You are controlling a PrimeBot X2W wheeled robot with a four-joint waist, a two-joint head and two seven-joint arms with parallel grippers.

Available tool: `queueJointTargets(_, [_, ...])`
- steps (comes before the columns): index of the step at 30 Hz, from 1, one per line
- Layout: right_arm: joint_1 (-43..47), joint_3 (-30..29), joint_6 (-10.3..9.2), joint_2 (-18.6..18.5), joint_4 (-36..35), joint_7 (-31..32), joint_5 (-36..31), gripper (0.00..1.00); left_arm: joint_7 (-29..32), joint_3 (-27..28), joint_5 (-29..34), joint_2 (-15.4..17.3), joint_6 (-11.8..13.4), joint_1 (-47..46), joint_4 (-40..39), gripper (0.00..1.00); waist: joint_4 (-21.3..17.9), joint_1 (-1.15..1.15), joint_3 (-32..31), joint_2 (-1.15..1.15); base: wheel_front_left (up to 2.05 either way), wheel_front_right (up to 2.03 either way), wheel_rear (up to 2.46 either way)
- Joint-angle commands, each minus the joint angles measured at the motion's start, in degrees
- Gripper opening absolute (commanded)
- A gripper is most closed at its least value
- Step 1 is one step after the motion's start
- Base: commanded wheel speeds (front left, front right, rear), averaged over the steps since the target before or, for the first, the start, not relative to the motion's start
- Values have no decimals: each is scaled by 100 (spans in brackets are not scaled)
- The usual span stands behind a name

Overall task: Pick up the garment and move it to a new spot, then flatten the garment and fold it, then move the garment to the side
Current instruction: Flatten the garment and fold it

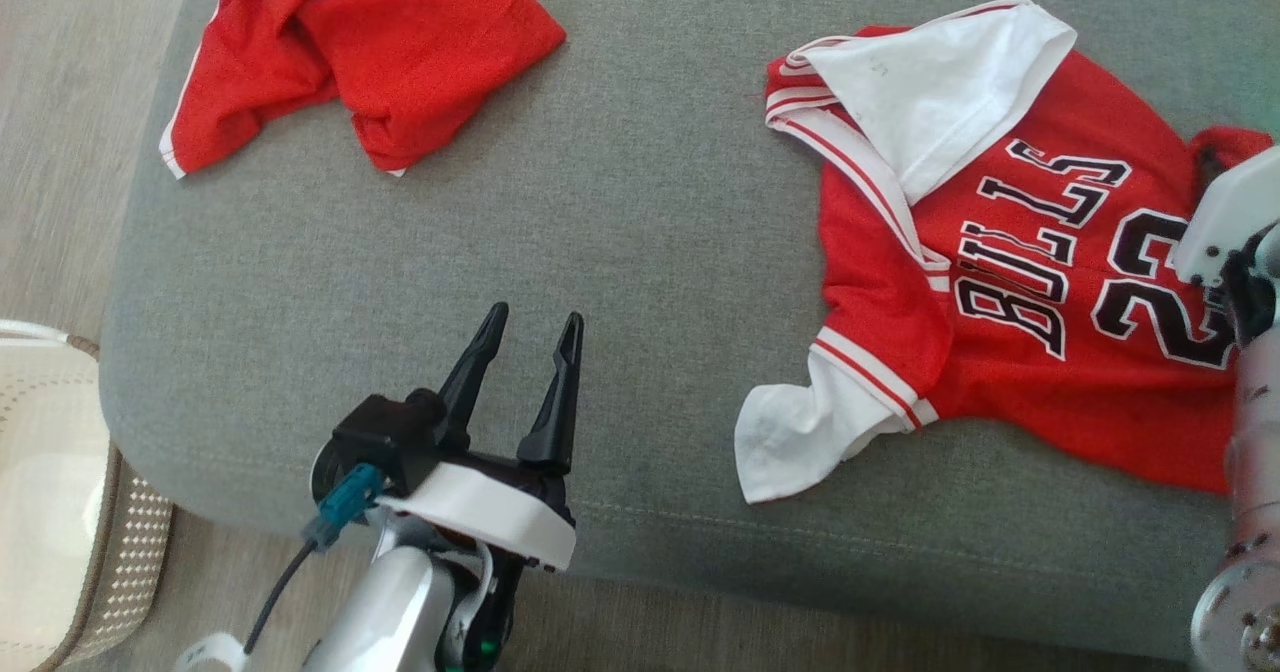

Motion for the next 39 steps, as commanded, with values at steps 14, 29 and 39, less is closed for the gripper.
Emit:
queueJointTargets(14, [-1268, 121, -1, -358, -384, -792, -448, 0, -70, 30, -29, 9, -49, -166, -88, 100, 154, 0, -100, 0, 0, 0, 0])
queueJointTargets(29, [-2037, -691, -1, -610, -671, -1083, -1743, 100, -70, -238, -246, 9, 19, -121, -118, 100, 762, 0, -47, 0, 0, 0, 0])
queueJointTargets(39, [-1481, -690, -1, 64, -385, -1358, -1702, 100, -70, -115, -255, 9, 106, -144, -201, 100, 352, 0, -282, 0, 0, 0, 0])
